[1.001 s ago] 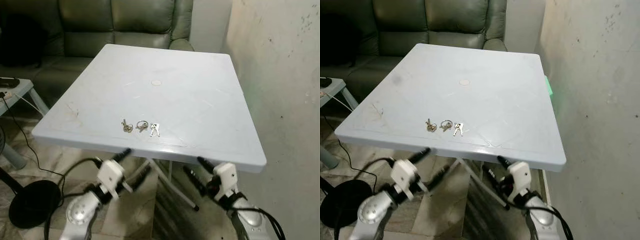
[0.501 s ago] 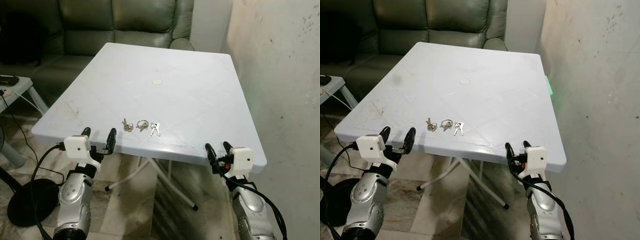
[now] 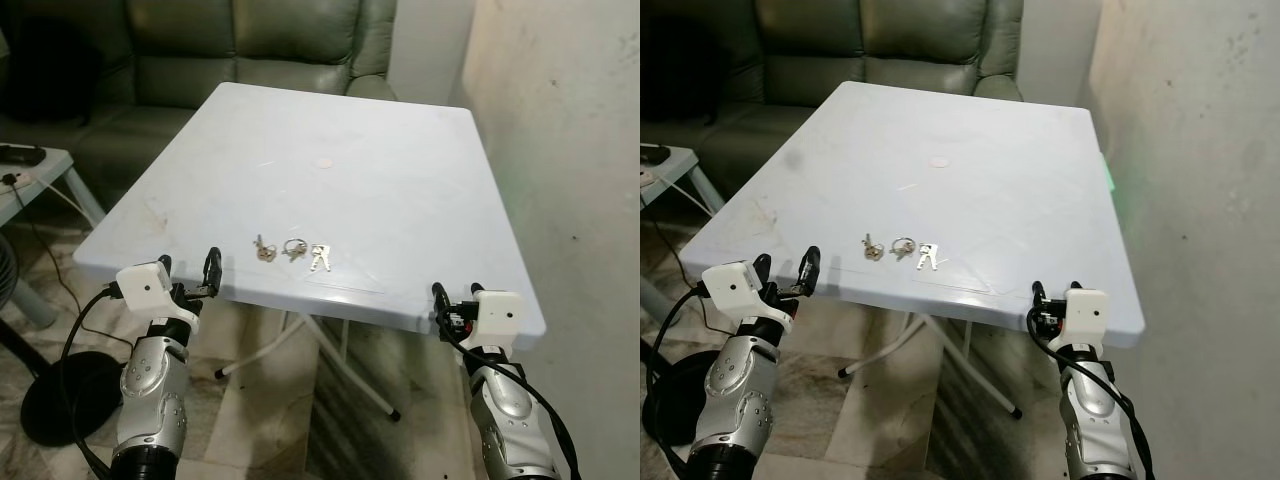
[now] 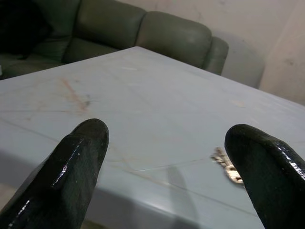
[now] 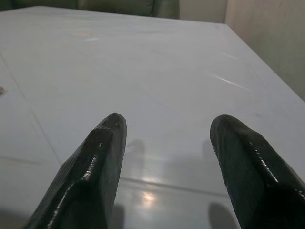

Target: Hang keys on a hook

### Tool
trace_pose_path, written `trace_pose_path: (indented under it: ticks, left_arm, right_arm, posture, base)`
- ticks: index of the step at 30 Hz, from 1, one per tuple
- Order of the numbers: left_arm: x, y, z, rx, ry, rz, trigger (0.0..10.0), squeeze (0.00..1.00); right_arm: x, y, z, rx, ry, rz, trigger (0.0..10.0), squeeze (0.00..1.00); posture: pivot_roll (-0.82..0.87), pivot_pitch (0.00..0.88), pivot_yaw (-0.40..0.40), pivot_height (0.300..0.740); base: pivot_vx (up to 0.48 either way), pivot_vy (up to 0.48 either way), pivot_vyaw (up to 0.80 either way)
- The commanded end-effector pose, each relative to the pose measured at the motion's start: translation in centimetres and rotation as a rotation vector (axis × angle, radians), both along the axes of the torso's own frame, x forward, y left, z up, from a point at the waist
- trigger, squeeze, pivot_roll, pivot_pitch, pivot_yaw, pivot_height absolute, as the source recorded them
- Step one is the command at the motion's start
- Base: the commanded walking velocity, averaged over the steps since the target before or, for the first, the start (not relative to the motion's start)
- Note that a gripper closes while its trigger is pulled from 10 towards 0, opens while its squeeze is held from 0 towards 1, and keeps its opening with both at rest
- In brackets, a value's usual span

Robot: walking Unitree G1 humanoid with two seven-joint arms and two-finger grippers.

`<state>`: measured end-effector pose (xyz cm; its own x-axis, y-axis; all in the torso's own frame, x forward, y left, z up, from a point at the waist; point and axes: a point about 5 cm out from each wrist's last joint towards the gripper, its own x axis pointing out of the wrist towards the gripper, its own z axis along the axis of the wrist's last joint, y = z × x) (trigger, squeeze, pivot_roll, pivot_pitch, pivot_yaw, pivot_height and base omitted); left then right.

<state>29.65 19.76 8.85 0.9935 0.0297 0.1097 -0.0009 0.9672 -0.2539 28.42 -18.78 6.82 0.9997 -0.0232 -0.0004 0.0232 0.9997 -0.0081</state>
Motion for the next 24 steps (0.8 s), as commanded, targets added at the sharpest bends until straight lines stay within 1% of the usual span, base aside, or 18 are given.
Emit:
trace_pose_path:
  ticks: [1, 10, 24]
  left_arm:
    - [0.29, 0.24, 0.51, 0.005, -0.008, 0.003, 10.0, 0.00]
    - [0.56, 0.59, 0.83, -0.008, -0.017, 0.011, 10.0, 0.00]
    - [1.04, 0.57, 1.14, -0.016, -0.023, 0.010, 10.0, 0.00]
  right_arm:
    - [0.27, -0.14, 0.67, -0.004, -0.021, -0.013, 10.0, 0.00]
    - [0.23, 0.07, 0.46, -0.009, -0.009, -0.003, 10.0, 0.00]
    - [0.49, 0.32, 0.63, -0.010, -0.012, -0.003, 10.0, 0.00]
  posture:
    - [-0.03, 0.000, -0.006, 0.740]
    - [-0.03, 0.000, -0.012, 0.740]
    - [-0.03, 0.000, -0.012, 0.740]
  base:
    - [0.000, 0.428, 0.00]
    - [0.000, 0.424, 0.00]
    - [0.000, 0.318, 0.00]
